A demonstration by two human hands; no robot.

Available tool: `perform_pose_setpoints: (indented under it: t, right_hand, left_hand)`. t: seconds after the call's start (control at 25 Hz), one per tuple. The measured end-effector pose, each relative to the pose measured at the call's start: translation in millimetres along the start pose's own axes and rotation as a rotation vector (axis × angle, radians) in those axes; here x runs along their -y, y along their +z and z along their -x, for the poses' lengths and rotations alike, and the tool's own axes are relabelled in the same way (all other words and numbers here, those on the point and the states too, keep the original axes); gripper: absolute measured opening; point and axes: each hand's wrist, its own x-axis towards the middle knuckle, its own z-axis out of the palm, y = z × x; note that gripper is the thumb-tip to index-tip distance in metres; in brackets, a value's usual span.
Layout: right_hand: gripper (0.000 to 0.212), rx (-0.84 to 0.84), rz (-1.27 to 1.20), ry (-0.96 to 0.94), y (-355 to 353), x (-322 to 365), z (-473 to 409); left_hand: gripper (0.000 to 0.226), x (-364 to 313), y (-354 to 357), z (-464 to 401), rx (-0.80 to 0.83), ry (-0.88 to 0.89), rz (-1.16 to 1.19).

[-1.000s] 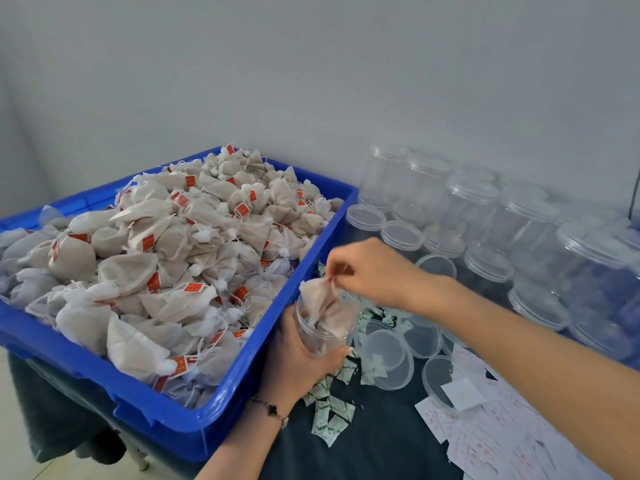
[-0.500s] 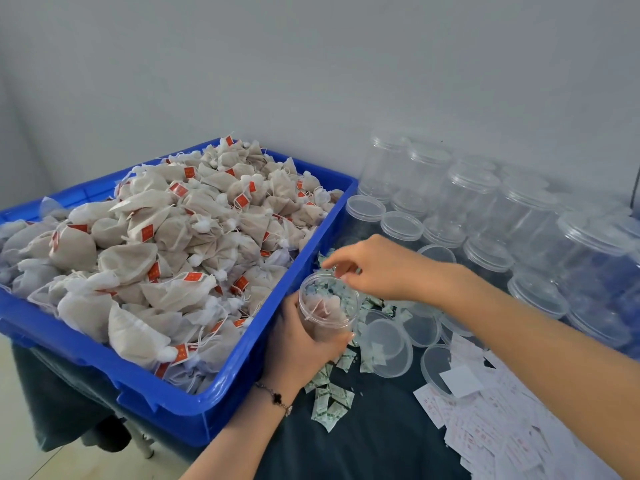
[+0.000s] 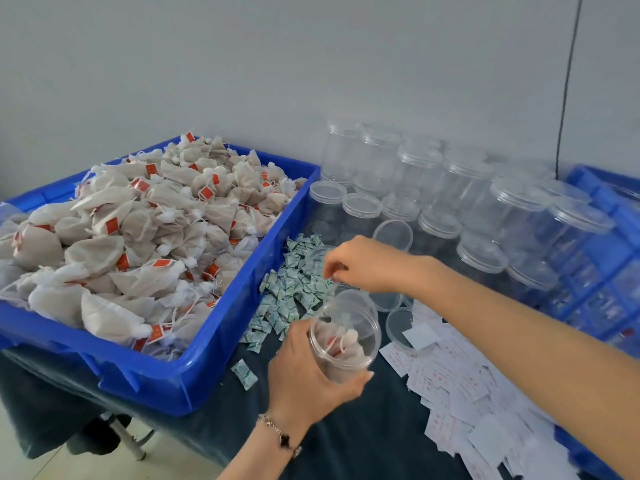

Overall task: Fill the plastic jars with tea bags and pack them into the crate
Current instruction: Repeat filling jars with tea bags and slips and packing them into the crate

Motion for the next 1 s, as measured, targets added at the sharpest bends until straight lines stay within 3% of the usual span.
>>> perform_pose_setpoints:
  t: [0.2,0.36,0.44,0.52,0.72,0.84,1.0]
  right_hand:
    - [0.029,0.128,-0.129,0.034,28.2,2.8,-32.9]
    - [0.032,0.394,-0.112,0.098,45.4,-5.4,-55.4]
    - [0.023,0.448,-0.093,0.110,62.1,-7.5,-58.9]
    - [0.009,0.381,-0.132,0.113,72.4,-7.3,-62.0]
    - [0.010,0.137,-0.025,0.110,84.6,-9.9,-64.8]
    - [0.020,0.007,-0.115,0.105,82.4,-13.7,-63.9]
    - [0.014,-0.290,-0.296,0.189,64.2,-15.9,-55.8]
  left_hand:
    - [0.091,8.0,-5.9,-11.3,0.066,-0.013,-0.005]
    - [0.096,18.5,-16.0,-13.1,0.040,-0.045,-0.002]
    - [0.101,19.8,-16.5,-12.5,0.038,-0.034,-0.017]
    - [0.100,19.3,-16.1,-12.7,0.026,-0.032,-0.019]
    - [0.097,21.3,-13.9,-12.4,0.013,0.010,-0.028]
    - [0.095,20.5,-13.8,-12.3,-0.013,0.027,-0.039]
    - [0.095,20.1,-13.8,-11.6,-0.029,0.039,-0.030]
